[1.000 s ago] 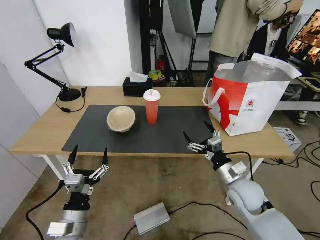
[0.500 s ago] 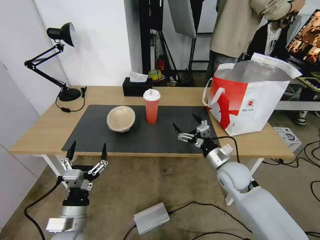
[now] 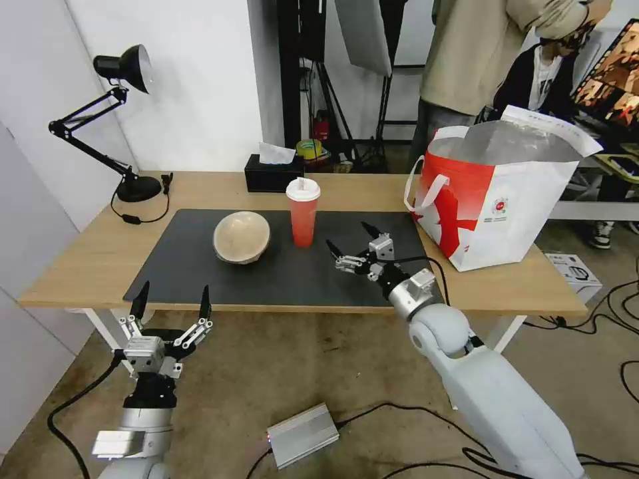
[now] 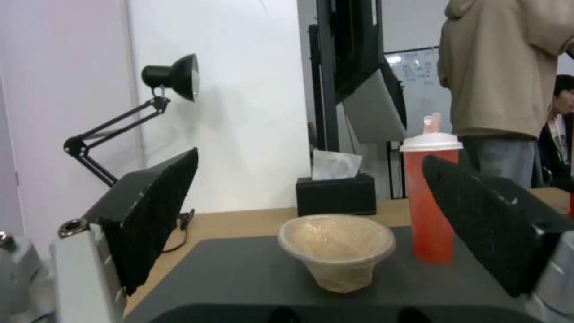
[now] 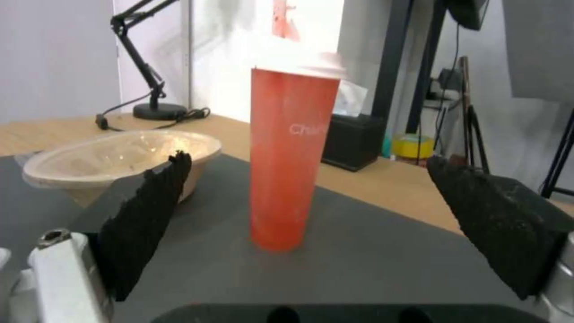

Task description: Pick up the trash from the table and place it into the takeout bag.

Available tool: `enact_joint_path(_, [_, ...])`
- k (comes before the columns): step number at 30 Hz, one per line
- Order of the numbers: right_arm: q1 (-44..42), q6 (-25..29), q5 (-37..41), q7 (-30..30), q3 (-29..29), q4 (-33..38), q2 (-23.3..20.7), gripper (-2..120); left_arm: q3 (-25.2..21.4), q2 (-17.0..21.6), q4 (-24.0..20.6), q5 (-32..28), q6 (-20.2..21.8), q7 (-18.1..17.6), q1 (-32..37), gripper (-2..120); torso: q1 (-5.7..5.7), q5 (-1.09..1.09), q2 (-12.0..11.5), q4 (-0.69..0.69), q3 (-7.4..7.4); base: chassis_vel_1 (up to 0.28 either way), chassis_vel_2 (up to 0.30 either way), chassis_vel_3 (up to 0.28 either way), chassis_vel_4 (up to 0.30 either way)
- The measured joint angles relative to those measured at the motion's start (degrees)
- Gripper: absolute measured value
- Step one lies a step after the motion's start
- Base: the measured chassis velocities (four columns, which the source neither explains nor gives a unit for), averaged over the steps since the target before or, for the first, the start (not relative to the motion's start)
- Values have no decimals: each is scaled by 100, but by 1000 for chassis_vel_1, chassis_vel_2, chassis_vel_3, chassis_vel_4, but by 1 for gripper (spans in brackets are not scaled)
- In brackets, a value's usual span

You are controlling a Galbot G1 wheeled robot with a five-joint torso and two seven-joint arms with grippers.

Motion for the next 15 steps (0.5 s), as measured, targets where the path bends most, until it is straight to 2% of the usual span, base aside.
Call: enact_joint_path(15, [355,-31,-24,-2,-348,-523,326,100,-123,1,131,-92,4,-2,-41,100,0,0,0,0,0,0,0,0,0])
